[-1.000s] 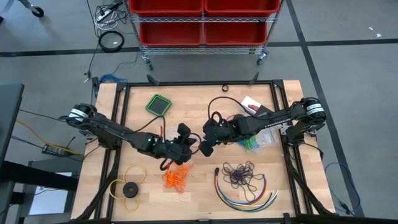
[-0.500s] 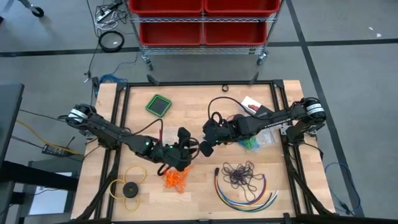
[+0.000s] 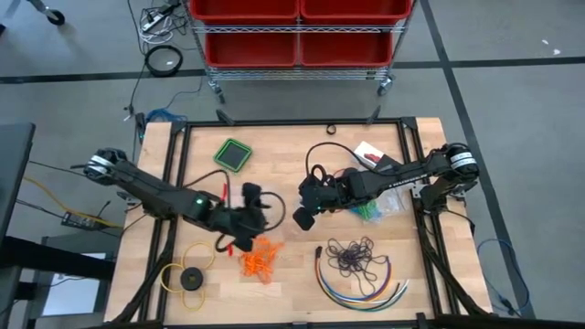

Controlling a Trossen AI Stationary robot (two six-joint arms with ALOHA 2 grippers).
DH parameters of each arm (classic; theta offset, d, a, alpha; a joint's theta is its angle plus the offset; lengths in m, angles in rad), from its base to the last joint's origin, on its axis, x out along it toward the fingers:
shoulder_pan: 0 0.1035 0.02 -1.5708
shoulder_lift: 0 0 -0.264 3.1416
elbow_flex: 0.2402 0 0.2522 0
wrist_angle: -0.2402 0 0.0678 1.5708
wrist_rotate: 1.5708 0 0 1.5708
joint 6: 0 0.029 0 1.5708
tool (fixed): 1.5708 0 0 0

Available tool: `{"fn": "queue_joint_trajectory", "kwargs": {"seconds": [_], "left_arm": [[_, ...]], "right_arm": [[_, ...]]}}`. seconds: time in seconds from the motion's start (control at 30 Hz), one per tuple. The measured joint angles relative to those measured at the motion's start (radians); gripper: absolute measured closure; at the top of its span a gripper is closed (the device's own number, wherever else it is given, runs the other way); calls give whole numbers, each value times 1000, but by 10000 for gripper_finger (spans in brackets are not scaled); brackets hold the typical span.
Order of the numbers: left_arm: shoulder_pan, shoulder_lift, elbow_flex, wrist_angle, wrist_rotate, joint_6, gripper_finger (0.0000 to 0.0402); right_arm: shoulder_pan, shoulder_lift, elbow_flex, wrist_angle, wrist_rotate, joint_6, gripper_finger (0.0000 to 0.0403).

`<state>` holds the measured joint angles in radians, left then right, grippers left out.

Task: Sort rubber bands
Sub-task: Put the orange rubber band into the transparent zip bag

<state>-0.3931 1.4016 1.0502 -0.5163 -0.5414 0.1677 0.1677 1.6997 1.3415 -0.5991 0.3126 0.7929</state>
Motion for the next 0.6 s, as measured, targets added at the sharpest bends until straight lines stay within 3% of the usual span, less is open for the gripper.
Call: {"fn": "queue_joint_trajectory", "kwargs": {"seconds": [0.13, 0.27, 0.47, 0.6], "left_arm": [[-24, -92, -130, 11, 78, -99, 187], [-36, -148, -316, 170, 206, -168, 202], [-23, -107, -553, 540, 339, -176, 213], [3, -55, -625, 670, 388, -186, 223]], "right_arm": [[0, 0, 0, 0, 0, 0, 403], [0, 0, 0, 6, 1, 0, 403], [0, 0, 0, 24, 8, 0, 403], [0, 0, 0, 26, 8, -1, 403]]}}
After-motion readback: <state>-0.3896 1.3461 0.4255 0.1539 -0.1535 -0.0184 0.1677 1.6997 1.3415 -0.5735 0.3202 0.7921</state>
